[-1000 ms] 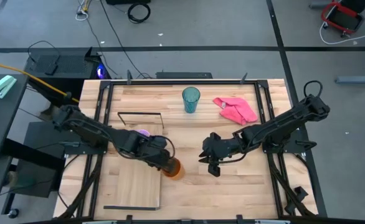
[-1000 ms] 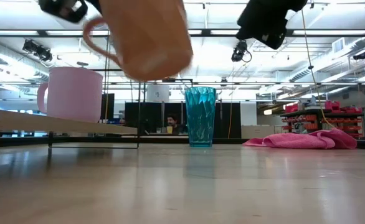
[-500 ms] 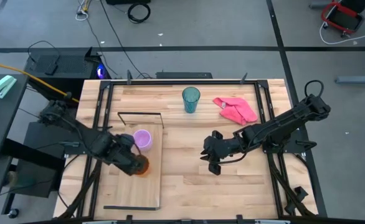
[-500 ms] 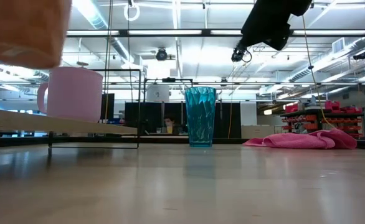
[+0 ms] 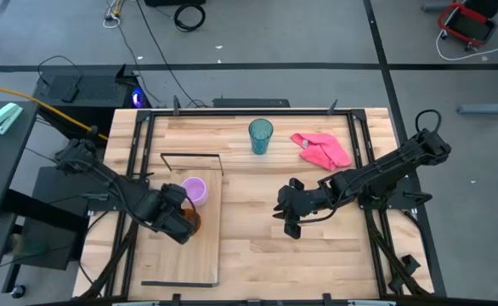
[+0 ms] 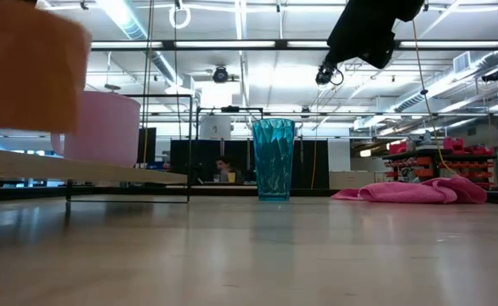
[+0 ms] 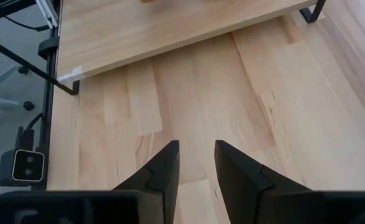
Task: Stack small to large cups/mugs on shelf
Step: Put the orange cup on the shelf
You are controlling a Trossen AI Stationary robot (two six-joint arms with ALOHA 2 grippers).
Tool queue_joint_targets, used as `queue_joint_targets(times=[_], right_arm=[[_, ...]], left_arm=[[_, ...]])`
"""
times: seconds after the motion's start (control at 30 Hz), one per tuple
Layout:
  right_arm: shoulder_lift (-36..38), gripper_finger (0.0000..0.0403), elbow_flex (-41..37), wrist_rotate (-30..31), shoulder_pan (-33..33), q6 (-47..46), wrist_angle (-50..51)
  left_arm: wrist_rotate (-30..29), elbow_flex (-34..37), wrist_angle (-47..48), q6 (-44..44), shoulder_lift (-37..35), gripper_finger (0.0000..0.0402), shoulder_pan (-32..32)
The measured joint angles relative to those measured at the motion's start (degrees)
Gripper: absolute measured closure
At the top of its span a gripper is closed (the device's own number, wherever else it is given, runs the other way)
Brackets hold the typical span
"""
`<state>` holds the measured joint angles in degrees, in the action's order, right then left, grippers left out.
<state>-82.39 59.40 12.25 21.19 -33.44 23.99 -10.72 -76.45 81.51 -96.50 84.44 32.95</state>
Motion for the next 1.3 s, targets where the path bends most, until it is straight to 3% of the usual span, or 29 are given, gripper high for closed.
queue_joint_targets(times=[0.73,0.97,1.3], right_arm=[[0.0,0.0293,0.0,0.0,0.4,-0.1,0.0],[0.0,0.0293,0.0,0.0,0.4,-0.1,0.0],[-0.1,0.0293,0.0,0.0,0.4,-0.1,0.0]], left_arm=[[2.2,7.5,-11.2,1.0,-0.2,0.0385,-0.7],[2.6,7.5,-11.0,1.6,-0.6,0.0384,-0.5],[3.0,7.6,-9.5,3.4,-0.9,0.0339,-0.5]])
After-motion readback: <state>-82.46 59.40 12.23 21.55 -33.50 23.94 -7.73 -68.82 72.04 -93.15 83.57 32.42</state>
